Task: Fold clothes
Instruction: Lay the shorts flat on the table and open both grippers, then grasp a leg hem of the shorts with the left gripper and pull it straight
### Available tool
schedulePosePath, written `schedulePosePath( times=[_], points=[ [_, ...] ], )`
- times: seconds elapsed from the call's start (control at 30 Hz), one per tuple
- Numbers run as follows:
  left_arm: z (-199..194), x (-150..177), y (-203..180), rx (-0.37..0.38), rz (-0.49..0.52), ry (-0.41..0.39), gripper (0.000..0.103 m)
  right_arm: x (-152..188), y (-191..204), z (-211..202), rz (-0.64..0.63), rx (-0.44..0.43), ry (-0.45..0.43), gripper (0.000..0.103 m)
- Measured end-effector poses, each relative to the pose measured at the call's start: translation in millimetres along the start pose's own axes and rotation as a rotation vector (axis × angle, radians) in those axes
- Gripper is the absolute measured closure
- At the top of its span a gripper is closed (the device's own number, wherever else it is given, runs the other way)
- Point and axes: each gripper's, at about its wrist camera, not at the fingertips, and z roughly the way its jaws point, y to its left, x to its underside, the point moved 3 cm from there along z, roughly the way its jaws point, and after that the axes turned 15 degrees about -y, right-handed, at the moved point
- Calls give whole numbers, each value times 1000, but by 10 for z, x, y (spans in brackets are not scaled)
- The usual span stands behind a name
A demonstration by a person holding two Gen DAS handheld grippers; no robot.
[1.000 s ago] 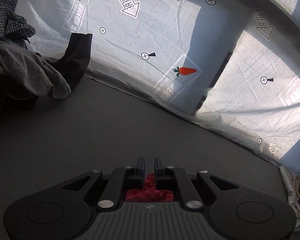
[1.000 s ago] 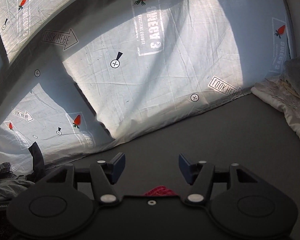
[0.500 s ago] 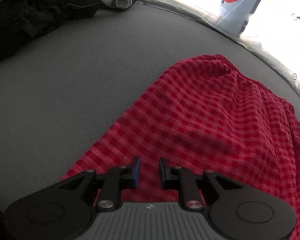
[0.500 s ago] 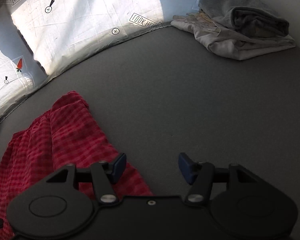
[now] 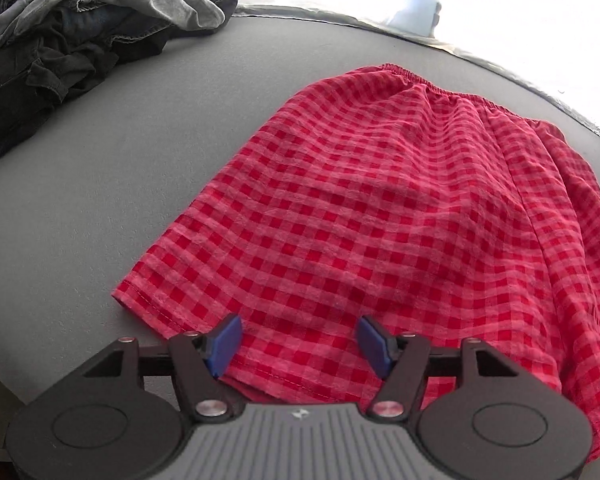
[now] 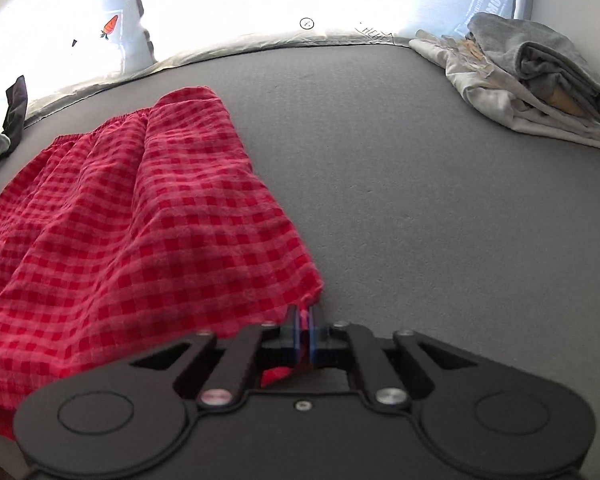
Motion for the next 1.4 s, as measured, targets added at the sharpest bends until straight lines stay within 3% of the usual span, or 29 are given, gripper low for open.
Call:
schedulePosePath(
  times=[0.17, 0.33, 0.43, 0.7, 0.73, 0.83, 1.0, 1.07, 1.17, 1.4],
  points=[
    [-3, 20, -1, 4, 12, 3, 29, -42, -300, -214, 75, 151, -79, 101],
    [-15, 21, -7, 17, 42, 9, 23, 68, -484, -203, 130, 241, -25, 94],
    [-26, 15, 12, 25, 44, 20, 22, 50, -359, -241, 104, 232, -40, 81],
    [-92, 63, 89, 52, 38, 72, 16, -139, 257, -261, -29, 102, -116, 22],
    [-110, 67, 123, 55, 31, 77, 16, -132, 353, -238, -49, 75, -110, 19],
    [-186, 26, 318, 67, -16, 67, 16, -42, 690, -164, -114, 6, -72, 16],
    [-185, -119, 742, 9, -84, 46, 16, 116, 1076, -71, -113, -35, -13, 10],
    [-139, -154, 890, -3, -99, 51, 16, 165, 1148, -41, -103, -21, 0, 2],
    [-77, -170, 1035, -12, -88, 66, 16, 255, 1143, 36, -60, 30, 37, 0],
    [110, -223, 1156, 15, -101, 97, 16, 331, 1131, 23, -30, 77, -4, 0]
  ],
)
